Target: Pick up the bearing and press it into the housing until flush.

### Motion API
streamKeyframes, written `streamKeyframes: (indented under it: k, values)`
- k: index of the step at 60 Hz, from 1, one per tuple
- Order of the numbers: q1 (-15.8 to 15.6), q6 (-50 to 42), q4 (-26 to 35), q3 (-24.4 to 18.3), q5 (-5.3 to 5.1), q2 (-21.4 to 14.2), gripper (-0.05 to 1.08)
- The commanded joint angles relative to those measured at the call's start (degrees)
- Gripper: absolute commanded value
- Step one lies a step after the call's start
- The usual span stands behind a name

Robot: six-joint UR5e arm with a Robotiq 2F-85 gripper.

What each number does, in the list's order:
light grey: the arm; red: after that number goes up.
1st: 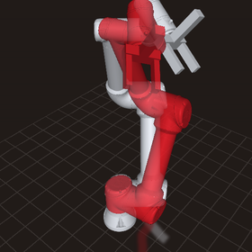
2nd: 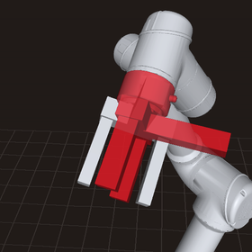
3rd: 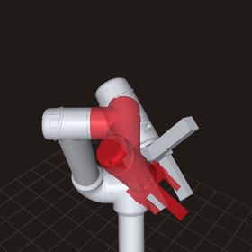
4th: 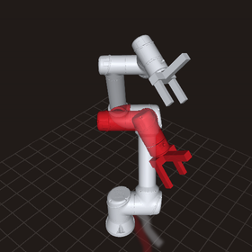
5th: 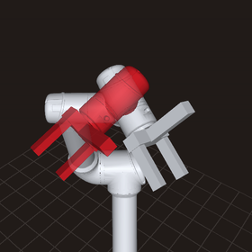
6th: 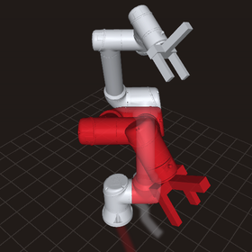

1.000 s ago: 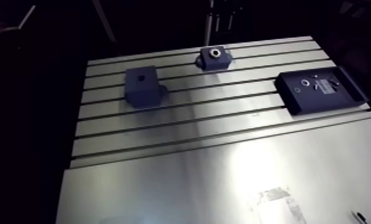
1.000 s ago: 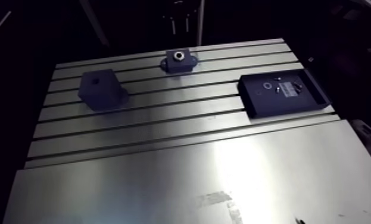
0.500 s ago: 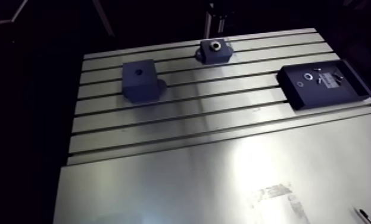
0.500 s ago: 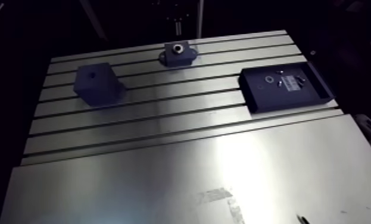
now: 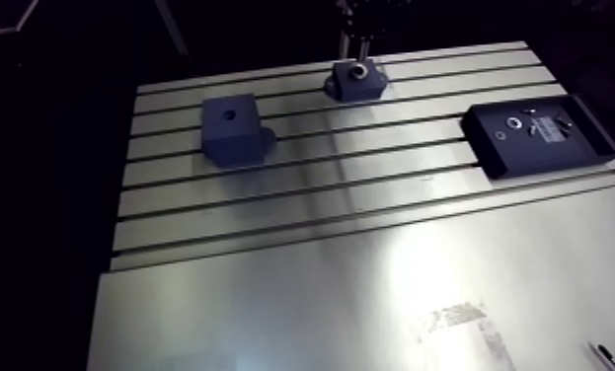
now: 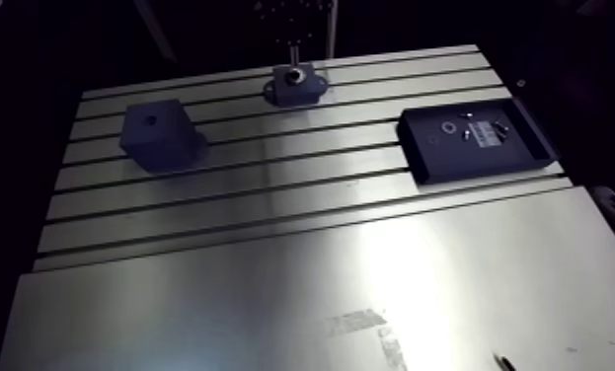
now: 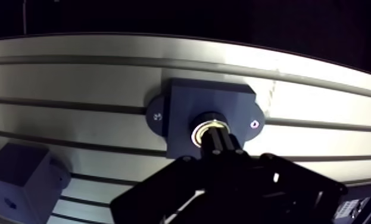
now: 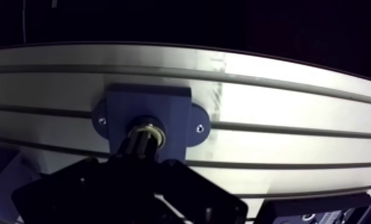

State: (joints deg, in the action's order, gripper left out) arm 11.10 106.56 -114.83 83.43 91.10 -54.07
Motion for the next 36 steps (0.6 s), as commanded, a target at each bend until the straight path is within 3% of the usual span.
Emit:
streamKeyframes:
  k: [1,36]
  values:
    - [0.06,0.45,-0.96,0.62,0.09,0.50,1.08]
    - [-0.02,0.46,-0.97,1.08,0.16,0.69,1.08]
